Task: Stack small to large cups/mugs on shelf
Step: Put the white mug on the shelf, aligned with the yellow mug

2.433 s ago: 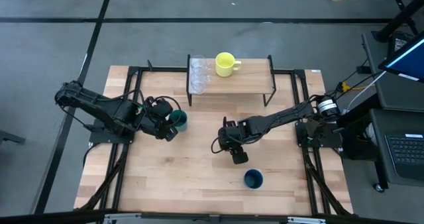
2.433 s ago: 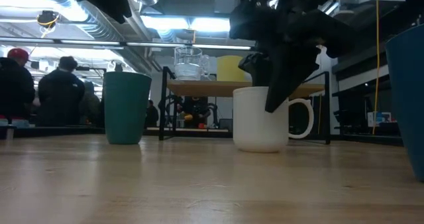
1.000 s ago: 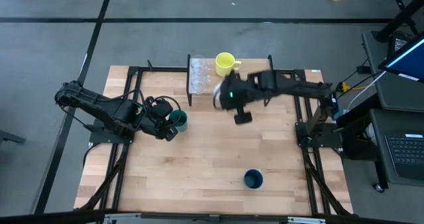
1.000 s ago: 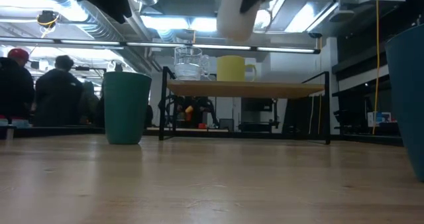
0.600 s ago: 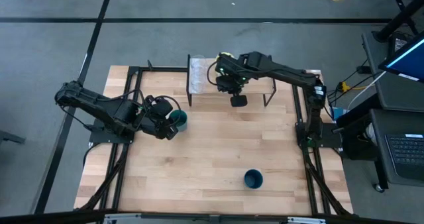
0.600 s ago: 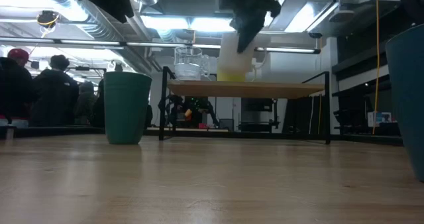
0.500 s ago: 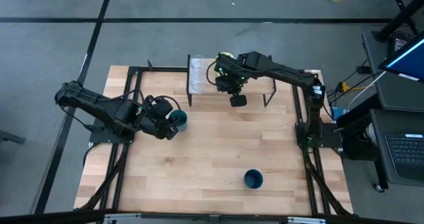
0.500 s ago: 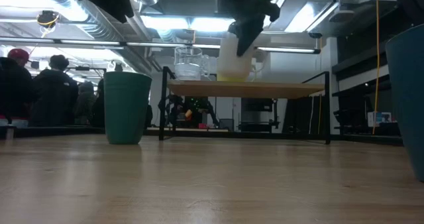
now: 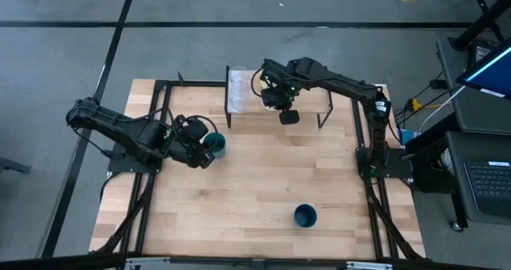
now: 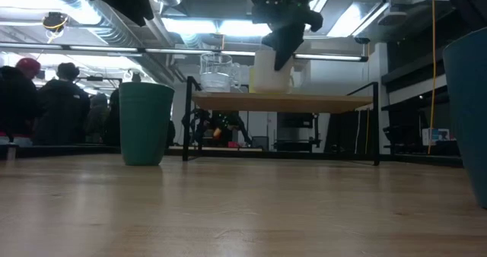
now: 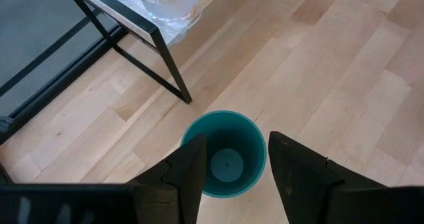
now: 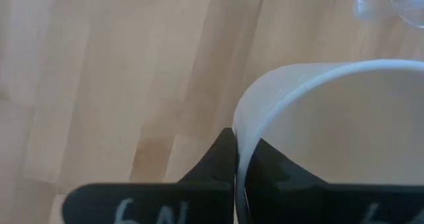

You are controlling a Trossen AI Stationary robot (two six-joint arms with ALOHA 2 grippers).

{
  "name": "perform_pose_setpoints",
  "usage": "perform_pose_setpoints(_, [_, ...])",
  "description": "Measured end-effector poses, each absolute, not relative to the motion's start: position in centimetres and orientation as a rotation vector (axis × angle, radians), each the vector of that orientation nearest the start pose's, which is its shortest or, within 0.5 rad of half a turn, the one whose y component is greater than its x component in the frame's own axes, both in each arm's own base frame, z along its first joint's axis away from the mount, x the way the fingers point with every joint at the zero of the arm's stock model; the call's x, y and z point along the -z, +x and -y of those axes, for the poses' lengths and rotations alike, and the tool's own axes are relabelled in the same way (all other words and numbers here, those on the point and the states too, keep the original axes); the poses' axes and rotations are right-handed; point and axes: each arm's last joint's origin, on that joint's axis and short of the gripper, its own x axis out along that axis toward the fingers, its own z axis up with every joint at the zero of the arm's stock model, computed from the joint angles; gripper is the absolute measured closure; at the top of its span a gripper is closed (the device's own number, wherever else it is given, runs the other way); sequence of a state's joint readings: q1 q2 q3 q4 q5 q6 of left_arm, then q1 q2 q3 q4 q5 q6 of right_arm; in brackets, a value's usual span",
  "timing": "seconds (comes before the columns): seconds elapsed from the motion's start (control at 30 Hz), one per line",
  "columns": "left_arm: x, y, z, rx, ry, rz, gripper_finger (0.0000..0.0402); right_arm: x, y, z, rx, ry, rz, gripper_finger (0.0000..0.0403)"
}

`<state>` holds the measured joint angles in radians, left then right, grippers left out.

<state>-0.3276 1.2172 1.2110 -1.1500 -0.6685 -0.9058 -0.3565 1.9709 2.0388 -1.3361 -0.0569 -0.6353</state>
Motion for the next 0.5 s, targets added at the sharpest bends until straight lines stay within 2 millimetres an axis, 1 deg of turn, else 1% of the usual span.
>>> perform_pose_setpoints(0.07, [-32.68,20.50,5.08,-0.710,-0.266,-0.777,0.0243,-33.09,36.82,13.52,-0.147,-0.286,-1.261,0.0386])
perform_pose_setpoints(0.27, [-32.68,20.50,5.07,-0.710,-0.266,-0.777,0.0243,-33.13,36.91,13.55,-0.145,-0.288,-1.250,0.0343])
perform_pose_setpoints(0.5, [-32.68,20.50,5.08,-0.710,-0.266,-0.777,0.0243,-33.13,36.92,13.55,-0.145,-0.288,-1.249,0.0309])
